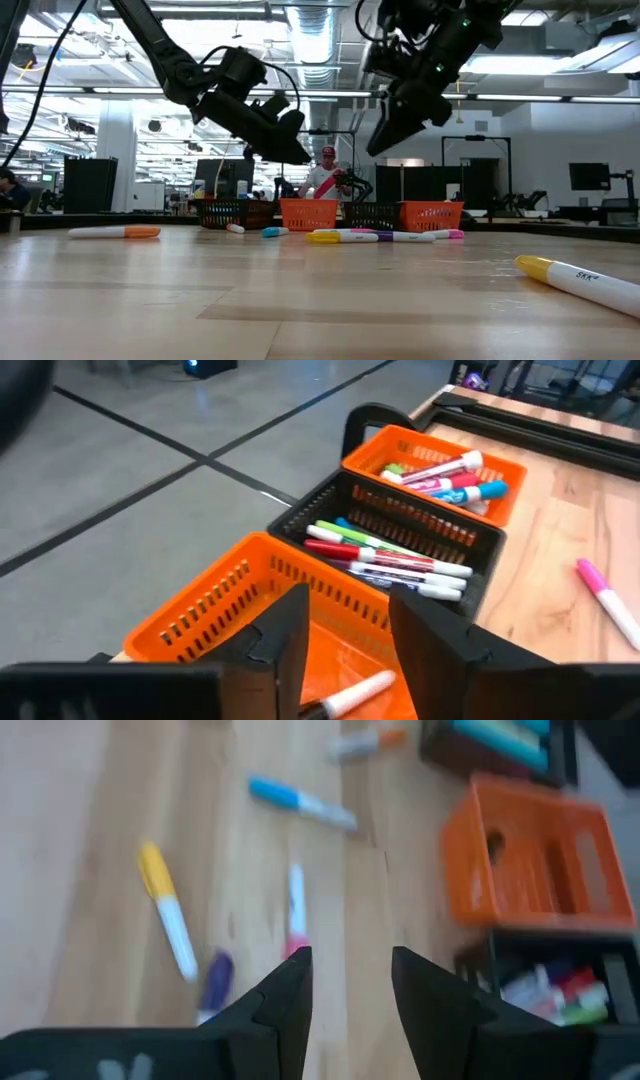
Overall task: Pick & Place Markers
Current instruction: Put the small violet highlighter pen into the left orange basket
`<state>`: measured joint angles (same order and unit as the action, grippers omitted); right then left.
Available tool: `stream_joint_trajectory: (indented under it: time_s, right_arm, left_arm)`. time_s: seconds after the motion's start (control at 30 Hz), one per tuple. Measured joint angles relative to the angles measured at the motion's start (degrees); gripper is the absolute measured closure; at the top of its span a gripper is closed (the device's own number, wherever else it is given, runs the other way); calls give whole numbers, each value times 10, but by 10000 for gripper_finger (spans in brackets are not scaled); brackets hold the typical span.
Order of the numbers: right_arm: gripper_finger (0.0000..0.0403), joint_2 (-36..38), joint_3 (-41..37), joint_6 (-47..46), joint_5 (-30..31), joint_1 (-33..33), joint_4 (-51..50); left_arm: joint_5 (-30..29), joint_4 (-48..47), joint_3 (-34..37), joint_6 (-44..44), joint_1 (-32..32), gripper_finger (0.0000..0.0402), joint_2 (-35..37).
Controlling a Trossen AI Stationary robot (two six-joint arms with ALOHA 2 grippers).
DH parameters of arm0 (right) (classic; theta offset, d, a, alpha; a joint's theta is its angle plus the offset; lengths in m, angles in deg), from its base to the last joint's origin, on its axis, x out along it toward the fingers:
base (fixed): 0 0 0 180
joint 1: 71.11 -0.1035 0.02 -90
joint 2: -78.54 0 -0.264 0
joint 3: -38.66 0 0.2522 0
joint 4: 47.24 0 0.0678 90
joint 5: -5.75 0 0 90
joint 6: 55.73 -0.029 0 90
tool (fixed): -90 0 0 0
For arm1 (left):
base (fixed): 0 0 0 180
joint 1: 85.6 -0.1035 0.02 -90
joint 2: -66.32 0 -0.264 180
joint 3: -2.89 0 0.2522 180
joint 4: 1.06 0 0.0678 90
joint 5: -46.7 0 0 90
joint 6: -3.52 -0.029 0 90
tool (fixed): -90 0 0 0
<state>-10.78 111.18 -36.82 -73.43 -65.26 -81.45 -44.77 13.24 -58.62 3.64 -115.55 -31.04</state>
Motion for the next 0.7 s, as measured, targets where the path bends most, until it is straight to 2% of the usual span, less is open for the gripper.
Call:
stream_joint_trajectory:
  time_s: [0.1, 0.2, 0.33, 0.5, 0.7]
  right_arm:
    - [281, 0, 0, -29, 30, 6, -59]
    - [285, 0, -1, -70, 30, 20, -128]
    - [286, 0, -33, -99, 23, 37, -145]
    - [285, 0, -72, -86, -51, 54, -103]
    - [285, 0, -75, -82, -127, 50, -29]
  left_arm:
    - [0, -8, 0, -15, 8, 257, 0]
    - [0, -26, 0, -18, 15, 254, 0]
    - [0, -41, 0, -18, 28, 255, 0]
    - [0, -74, 0, -34, 54, 256, 21]
    - [0, -125, 0, -43, 91, 256, 76]
